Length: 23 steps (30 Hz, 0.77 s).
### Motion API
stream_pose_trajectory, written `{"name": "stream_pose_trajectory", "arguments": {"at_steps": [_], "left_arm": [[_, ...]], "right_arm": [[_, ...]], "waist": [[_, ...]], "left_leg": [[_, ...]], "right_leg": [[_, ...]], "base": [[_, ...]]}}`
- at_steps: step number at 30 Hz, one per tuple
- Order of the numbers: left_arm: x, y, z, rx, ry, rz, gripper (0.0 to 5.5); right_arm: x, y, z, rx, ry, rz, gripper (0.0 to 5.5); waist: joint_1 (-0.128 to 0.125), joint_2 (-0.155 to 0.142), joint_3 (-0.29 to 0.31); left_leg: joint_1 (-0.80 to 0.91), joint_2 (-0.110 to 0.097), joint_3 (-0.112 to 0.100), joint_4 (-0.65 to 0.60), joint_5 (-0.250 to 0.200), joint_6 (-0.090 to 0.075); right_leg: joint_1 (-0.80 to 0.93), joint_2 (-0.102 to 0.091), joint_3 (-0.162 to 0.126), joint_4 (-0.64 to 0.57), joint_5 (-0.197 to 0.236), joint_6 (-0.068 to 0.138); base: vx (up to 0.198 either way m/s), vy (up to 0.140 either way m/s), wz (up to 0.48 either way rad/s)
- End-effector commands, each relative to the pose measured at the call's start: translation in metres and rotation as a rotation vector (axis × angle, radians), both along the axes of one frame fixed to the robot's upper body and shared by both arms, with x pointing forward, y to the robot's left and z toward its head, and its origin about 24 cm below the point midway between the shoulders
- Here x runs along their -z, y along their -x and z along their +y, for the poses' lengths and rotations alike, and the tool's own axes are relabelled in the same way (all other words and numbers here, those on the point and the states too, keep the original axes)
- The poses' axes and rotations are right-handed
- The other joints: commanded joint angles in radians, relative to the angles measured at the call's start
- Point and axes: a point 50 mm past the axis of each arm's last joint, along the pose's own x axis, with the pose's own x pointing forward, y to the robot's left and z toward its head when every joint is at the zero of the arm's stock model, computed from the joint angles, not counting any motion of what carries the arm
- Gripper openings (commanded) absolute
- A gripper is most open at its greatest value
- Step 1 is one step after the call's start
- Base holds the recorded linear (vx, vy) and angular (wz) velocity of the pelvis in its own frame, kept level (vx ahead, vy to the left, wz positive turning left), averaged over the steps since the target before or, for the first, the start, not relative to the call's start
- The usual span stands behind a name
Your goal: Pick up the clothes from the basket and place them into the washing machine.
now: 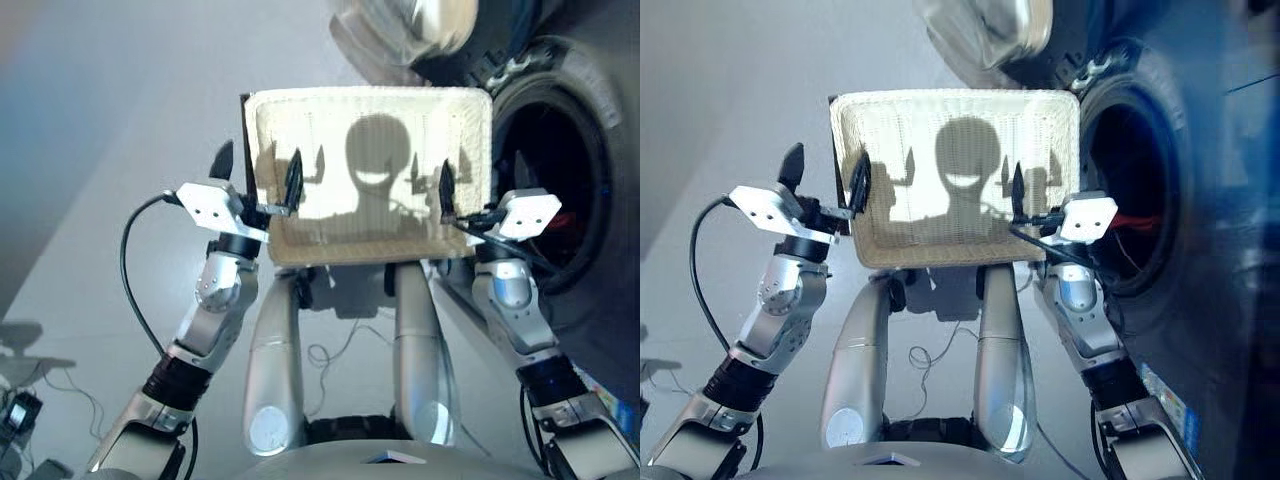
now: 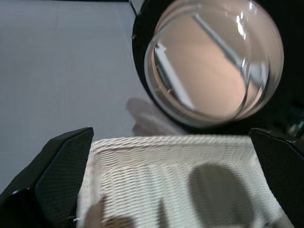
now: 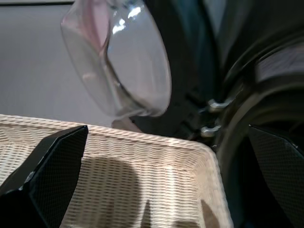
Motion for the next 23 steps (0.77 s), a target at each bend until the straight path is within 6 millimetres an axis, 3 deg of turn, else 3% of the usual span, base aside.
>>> {"name": "stream_pose_trajectory", "arguments": {"at_steps": [1,2,4,6,13,18,20,23], "left_arm": [[0.028,0.004,0.005,-0.005,-0.035,0.089,5.50],[0.052,0.008,0.010,-0.034,-0.040,0.190,5.50],[0.072,0.017,0.022,-0.059,-0.088,0.274,5.50],[0.096,0.029,0.031,-0.075,-0.103,0.383,5.50],[0.180,0.096,0.067,-0.252,-0.107,0.841,5.50],[0.216,0.142,0.075,-0.267,-0.191,1.121,5.50],[0.227,0.161,0.076,-0.271,-0.139,1.236,5.50],[0.232,0.170,0.072,-0.231,-0.142,1.294,5.50]], "right_arm": [[0.011,0.001,-0.003,-0.014,-0.013,0.045,5.50],[0.027,0.002,-0.005,-0.018,0.003,0.127,5.50],[0.052,0.010,-0.009,-0.035,0.001,0.251,5.50],[0.090,0.023,-0.019,0.002,-0.010,0.430,5.50],[0.187,0.092,-0.036,0.087,0.003,0.945,5.50],[0.224,0.135,-0.038,0.109,0.018,1.217,5.50],[0.232,0.148,-0.040,0.111,0.028,1.294,5.50],[0.240,0.166,-0.044,0.168,-0.046,1.382,5.50]], "waist": [[0.012,-0.019,-0.032],[0.016,-0.017,-0.048],[0.025,-0.016,-0.093],[0.028,-0.014,-0.137],[0.043,-0.017,-0.305],[0.047,-0.016,-0.408],[0.041,-0.018,-0.429],[0.037,-0.015,-0.443]], "left_leg": [[0.122,-0.005,-0.033,-0.049,-0.001,-0.023],[0.157,-0.007,-0.036,-0.081,0.009,-0.024],[0.213,-0.010,-0.038,-0.138,0.027,-0.030],[0.280,-0.013,-0.038,-0.194,0.044,-0.036],[0.461,-0.016,-0.021,-0.356,0.084,-0.042],[0.549,-0.011,-0.008,-0.433,0.088,-0.047],[0.566,-0.004,-0.006,-0.433,0.083,-0.052],[0.578,0.001,-0.015,-0.433,0.084,-0.053]], "right_leg": [[0.179,-0.026,-0.026,-0.197,0.151,0.099],[0.217,-0.029,-0.036,-0.222,0.156,0.103],[0.277,-0.045,-0.052,-0.278,0.164,0.109],[0.347,-0.059,-0.067,-0.342,0.181,0.119],[0.525,-0.083,-0.107,-0.502,0.237,0.136],[0.610,-0.083,-0.128,-0.569,0.242,0.138],[0.636,-0.078,-0.134,-0.577,0.238,0.134],[0.656,-0.068,-0.141,-0.578,0.229,0.126]], "base": [[0.164,-0.023,-0.144],[0.185,-0.032,-0.086],[0.182,-0.022,0.056],[0.182,-0.014,0.130],[0.144,-0.010,0.127],[0.122,-0.003,0.003],[0.109,-0.002,0.050],[0.054,-0.011,0.088]]}}
